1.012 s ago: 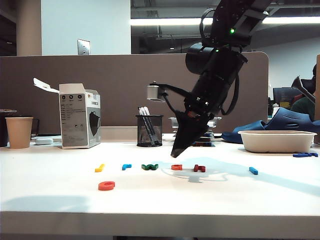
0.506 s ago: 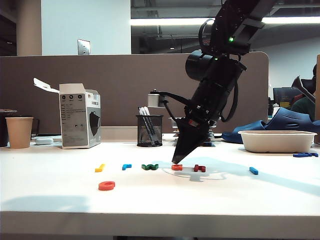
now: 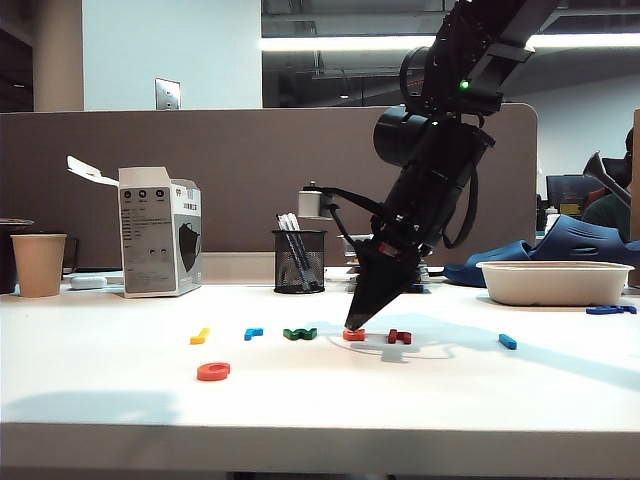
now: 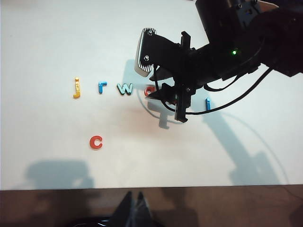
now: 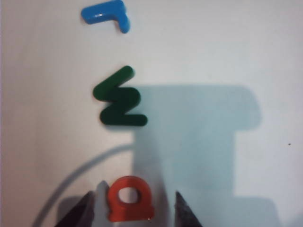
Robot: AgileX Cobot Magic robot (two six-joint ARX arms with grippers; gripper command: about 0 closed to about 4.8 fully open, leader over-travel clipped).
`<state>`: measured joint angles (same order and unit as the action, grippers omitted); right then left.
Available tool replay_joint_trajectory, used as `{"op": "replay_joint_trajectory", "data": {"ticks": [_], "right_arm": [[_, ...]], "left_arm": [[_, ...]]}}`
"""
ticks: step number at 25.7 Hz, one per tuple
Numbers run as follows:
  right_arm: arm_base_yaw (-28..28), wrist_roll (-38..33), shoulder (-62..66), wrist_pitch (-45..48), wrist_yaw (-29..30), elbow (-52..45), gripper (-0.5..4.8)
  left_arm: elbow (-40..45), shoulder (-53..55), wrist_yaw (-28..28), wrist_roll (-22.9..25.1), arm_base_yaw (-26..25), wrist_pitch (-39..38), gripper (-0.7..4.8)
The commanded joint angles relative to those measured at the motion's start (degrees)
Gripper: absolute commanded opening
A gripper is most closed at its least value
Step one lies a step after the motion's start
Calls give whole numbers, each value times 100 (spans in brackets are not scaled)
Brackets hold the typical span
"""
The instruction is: Select the appropriate letters from the row of letter magnets placed on the table to arrange into the word "car".
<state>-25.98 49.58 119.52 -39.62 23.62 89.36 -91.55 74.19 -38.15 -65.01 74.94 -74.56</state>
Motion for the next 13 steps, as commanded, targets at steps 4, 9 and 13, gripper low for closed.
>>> {"op": "replay_joint_trajectory", "data": {"ticks": [4, 9, 13], "right_arm": [[-2, 20, 68, 7, 52, 13, 207], [15, 20, 68, -9, 52, 13, 197], [17, 22, 101, -59, 50, 13, 197]], "left_arm": [[-22, -13, -44, 7, -2, 9, -5], [-22, -13, -44, 7, -2, 11, -5], [-22, -13, -44, 7, -2, 11, -5]]}}
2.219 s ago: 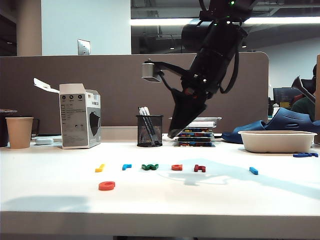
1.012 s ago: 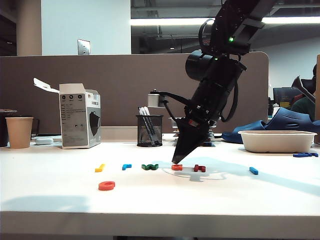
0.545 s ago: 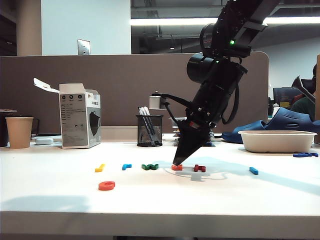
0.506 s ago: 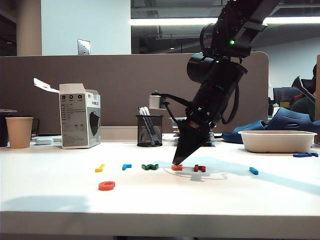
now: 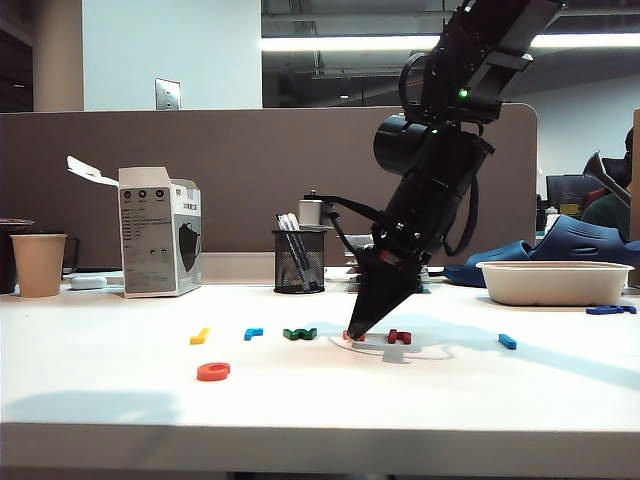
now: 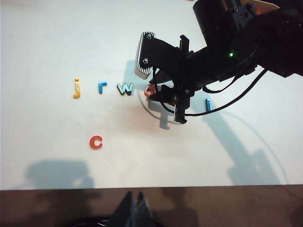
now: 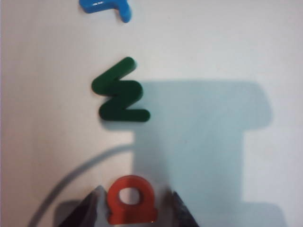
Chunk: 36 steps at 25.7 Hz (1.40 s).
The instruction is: Select the appropriate letters from the row of letter magnets placed on the table to arrange into the word "car".
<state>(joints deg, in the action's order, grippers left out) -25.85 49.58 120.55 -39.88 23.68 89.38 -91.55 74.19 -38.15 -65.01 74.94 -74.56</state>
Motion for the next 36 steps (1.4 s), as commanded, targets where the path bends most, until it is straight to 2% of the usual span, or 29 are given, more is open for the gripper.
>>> {"op": "replay_joint_trajectory", "data": {"ticks": [1, 13, 15, 30, 33, 36], "right_arm": [[4, 20, 17, -37, 46, 11, 197], [4, 20, 61, -173, 35, 11, 196], [4, 20, 61, -192, 24, 11, 148], [7, 20, 61, -201, -131, 11, 133], [7, 20, 61, -188, -138, 11, 89], [7, 20, 61, -177, -177, 11, 89]], "left_arm": [[-22, -13, -44, 4, -2, 13, -5], [-22, -13, -44, 7, -2, 11, -5], [-22, -13, -44, 7, -2, 11, -5], [-22, -13, -44, 4, -2, 11, -5], [-22, -13, -44, 4, -2, 11, -5], [-22, -13, -44, 4, -2, 11, -5]]}}
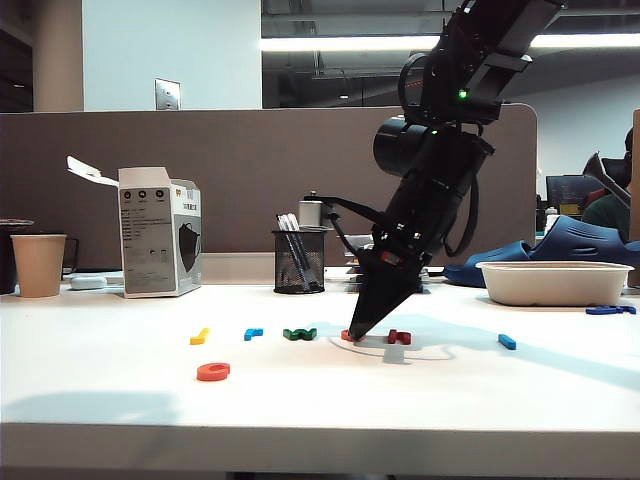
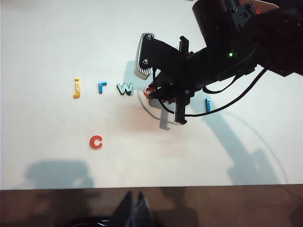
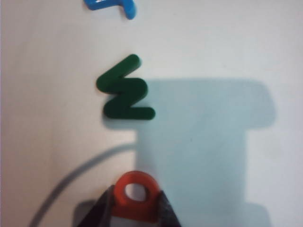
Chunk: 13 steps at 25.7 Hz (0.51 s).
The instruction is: Select the appropriate letters from the row of letter magnets placed on the table to arrange into the word "car".
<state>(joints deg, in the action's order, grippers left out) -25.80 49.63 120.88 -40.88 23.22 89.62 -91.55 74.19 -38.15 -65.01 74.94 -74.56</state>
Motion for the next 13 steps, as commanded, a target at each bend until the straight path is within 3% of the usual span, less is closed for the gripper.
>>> {"op": "replay_joint_trajectory", "data": {"ticks": [1, 13], "right_arm": [[2, 15, 28, -74, -129, -13, 89], [-2, 15, -52, 9, -101, -13, 89]], "left_arm": [[-22, -13, -44, 7, -2, 11, -5], [-22, -13, -44, 7, -2, 11, -5]]}}
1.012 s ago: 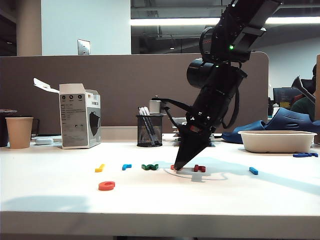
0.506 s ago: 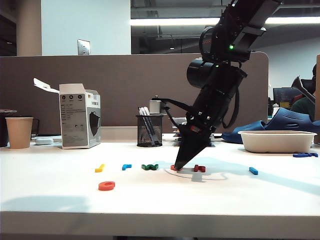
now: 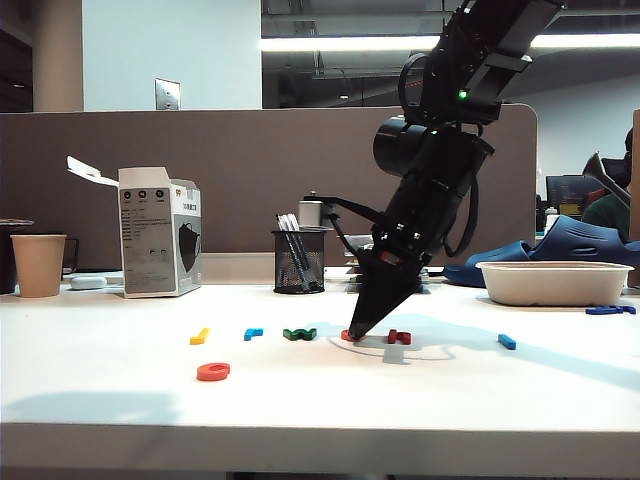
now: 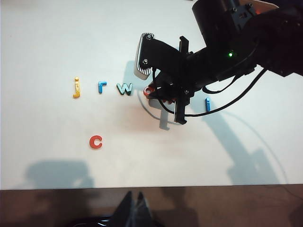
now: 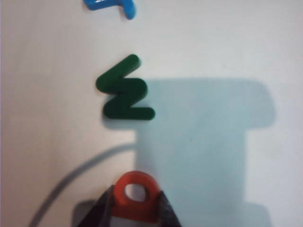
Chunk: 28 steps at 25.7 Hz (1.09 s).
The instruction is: Select the appropriate letters from the row of letter magnets placed on the table to arrange into the word "car".
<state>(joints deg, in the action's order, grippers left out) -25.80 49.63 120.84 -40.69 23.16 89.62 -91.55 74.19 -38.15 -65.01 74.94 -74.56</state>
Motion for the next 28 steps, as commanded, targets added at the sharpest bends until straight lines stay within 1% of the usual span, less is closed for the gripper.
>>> {"op": "replay_joint_trajectory", "data": {"ticks": [1, 7, 10, 12, 16, 19, 22, 28], "right_arm": [[-2, 15, -81, 0, -92, -13, 89], [-2, 11, -306, -24, -79, -13, 89], [-2, 9, -400, -136, 125, -13, 89], [-4, -4, -452, -219, 151, -13, 89], [-7, -9, -509, -603, 166, -15, 89], [-24, -13, -546, -1147, 424, -15, 89], [-79, -13, -553, -1353, 422, -15, 84], [-304, -52, -553, -1464, 529, -15, 71]], "left_arm": [[-22, -13, -44, 4, -2, 9, -5], [-22, -13, -44, 7, -2, 11, -5], [-22, -13, -44, 4, -2, 11, -5], [-22, -13, -42, 7, -2, 13, -5], [-22, -13, -44, 7, -2, 9, -5], [-22, -13, -44, 4, -2, 11, -5], [-22, -13, -44, 4, -2, 13, -5], [-22, -13, -44, 7, -2, 13, -5]]}}
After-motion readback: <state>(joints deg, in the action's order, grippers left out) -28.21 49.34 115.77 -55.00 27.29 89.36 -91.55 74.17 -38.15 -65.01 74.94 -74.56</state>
